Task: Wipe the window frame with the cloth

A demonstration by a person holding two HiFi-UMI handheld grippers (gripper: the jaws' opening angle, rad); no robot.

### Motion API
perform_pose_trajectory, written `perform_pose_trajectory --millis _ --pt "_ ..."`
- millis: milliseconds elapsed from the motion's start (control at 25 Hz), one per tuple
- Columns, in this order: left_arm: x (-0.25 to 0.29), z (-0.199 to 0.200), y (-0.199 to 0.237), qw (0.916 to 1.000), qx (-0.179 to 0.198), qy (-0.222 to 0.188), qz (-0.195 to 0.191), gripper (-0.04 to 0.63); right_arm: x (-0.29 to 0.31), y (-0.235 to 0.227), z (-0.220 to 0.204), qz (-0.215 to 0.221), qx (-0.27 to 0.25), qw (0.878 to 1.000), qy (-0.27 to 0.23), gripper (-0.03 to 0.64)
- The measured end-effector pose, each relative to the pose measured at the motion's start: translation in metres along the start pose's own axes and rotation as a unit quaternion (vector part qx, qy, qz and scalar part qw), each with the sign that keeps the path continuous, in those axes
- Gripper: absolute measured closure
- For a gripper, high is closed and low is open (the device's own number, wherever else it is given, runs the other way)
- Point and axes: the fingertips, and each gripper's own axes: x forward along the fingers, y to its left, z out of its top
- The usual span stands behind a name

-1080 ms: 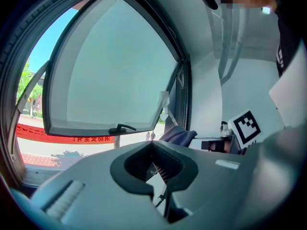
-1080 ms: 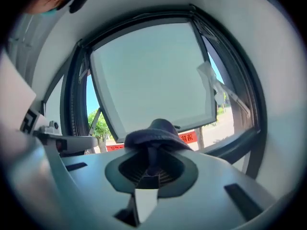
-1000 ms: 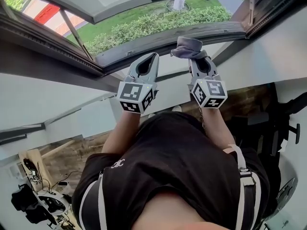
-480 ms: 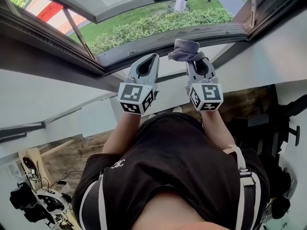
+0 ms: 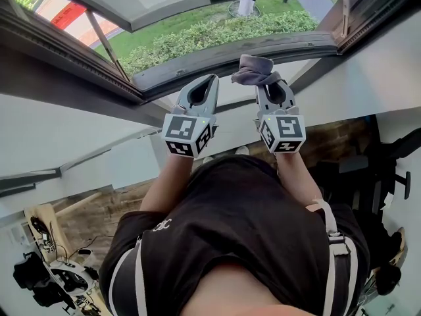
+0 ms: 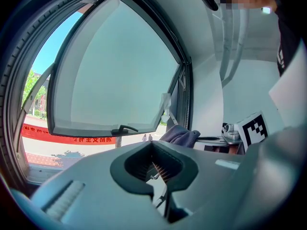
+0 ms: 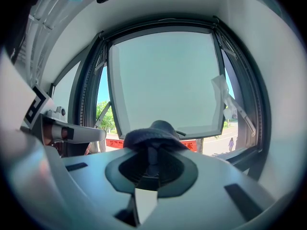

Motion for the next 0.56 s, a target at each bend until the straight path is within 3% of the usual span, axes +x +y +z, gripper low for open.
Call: perform_pose_trajectory --millis 560 --pt "0.0000 -0.0046 -0.0029 1.0000 -0.001 0.006 0.002 0.584 -0.0011 -0.0003 -0.0044 0.006 0.003 1.000 0.006 0.574"
